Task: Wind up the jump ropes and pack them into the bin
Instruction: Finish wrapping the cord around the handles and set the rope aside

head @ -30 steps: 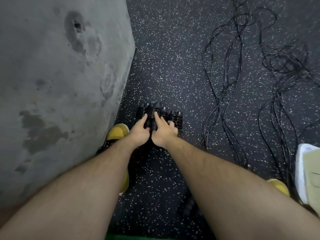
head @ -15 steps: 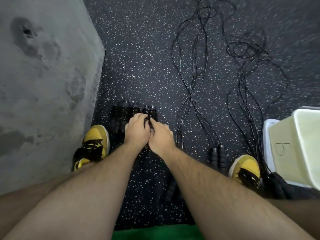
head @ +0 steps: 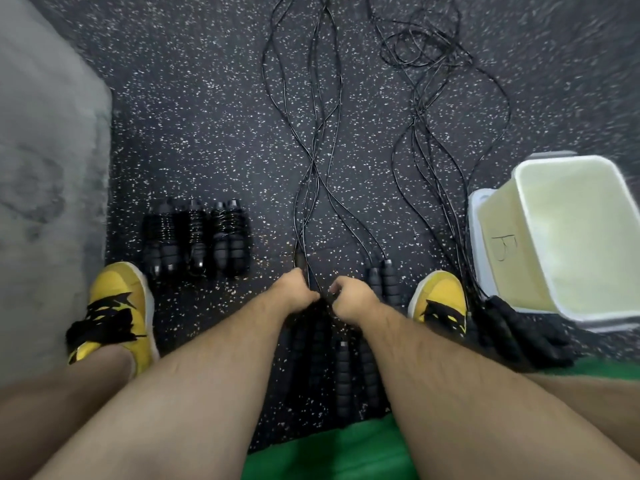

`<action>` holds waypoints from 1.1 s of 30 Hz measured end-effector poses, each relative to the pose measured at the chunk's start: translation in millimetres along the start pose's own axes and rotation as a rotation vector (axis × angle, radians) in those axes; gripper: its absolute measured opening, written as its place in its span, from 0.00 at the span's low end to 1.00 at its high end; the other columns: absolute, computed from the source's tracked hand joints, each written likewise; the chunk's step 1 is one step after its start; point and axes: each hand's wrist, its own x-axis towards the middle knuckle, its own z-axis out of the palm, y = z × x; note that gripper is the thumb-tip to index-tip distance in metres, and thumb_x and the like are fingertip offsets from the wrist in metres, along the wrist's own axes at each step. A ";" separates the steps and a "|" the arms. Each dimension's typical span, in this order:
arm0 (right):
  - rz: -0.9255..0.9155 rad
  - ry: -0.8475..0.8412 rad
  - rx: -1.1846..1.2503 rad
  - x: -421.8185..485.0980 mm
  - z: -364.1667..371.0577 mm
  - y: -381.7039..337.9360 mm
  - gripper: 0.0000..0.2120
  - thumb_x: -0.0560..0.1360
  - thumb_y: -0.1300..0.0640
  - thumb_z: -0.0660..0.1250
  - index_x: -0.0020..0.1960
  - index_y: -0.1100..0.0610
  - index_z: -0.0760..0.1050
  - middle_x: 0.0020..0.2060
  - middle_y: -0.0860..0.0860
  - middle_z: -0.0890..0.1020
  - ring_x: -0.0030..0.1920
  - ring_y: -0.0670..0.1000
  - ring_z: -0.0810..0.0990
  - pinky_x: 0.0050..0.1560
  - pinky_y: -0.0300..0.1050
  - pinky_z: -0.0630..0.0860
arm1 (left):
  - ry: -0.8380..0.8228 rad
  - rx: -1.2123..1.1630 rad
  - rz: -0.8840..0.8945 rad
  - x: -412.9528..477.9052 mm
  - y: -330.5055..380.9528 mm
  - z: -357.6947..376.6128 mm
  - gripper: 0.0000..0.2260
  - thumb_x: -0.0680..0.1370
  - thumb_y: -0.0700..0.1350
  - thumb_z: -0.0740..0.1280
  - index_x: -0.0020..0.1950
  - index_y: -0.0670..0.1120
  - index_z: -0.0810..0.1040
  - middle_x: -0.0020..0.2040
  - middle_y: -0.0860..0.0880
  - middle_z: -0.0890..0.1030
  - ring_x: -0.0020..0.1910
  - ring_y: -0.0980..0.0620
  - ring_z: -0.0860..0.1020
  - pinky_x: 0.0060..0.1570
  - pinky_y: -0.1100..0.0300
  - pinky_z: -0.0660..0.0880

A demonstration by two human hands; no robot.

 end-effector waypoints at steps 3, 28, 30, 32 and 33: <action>0.002 -0.028 0.018 -0.2 8.7 2.4 0.09 0.72 0.61 0.66 0.51 0.52 0.76 0.50 0.53 0.83 0.52 0.55 0.81 0.52 0.42 0.77 | -0.040 0.005 -0.002 -3.1 -5.5 10.3 0.13 0.77 0.47 0.74 0.57 0.42 0.80 0.52 0.45 0.84 0.53 0.46 0.81 0.44 0.63 0.68; 0.096 -0.017 0.358 -6.1 18.2 -28.2 0.05 0.72 0.59 0.65 0.43 0.52 0.79 0.32 0.46 0.80 0.34 0.48 0.76 0.31 0.36 0.70 | -0.101 -0.591 -0.130 -4.9 -27.5 15.0 0.09 0.78 0.47 0.68 0.42 0.47 0.71 0.34 0.49 0.79 0.30 0.52 0.78 0.32 0.61 0.69; 0.091 0.003 0.412 -9.0 14.5 -32.5 0.08 0.72 0.63 0.64 0.41 0.53 0.81 0.31 0.47 0.81 0.31 0.46 0.77 0.28 0.33 0.71 | -0.077 -0.608 -0.129 -3.9 -26.6 15.2 0.08 0.79 0.44 0.68 0.41 0.46 0.73 0.35 0.47 0.81 0.31 0.51 0.79 0.30 0.63 0.70; 0.108 0.044 0.450 -8.2 12.4 -36.0 0.11 0.69 0.64 0.61 0.39 0.55 0.82 0.30 0.48 0.82 0.29 0.47 0.77 0.31 0.35 0.75 | -0.050 -0.589 -0.142 -2.7 -25.4 14.6 0.10 0.77 0.44 0.68 0.36 0.46 0.75 0.35 0.46 0.82 0.33 0.51 0.79 0.33 0.62 0.71; 0.121 0.059 0.478 -5.7 13.0 -36.8 0.13 0.68 0.65 0.59 0.38 0.55 0.81 0.30 0.49 0.83 0.29 0.49 0.78 0.34 0.40 0.79 | -0.033 -0.581 -0.153 -3.0 -24.3 13.4 0.12 0.76 0.45 0.69 0.33 0.46 0.76 0.35 0.47 0.82 0.33 0.51 0.79 0.35 0.61 0.71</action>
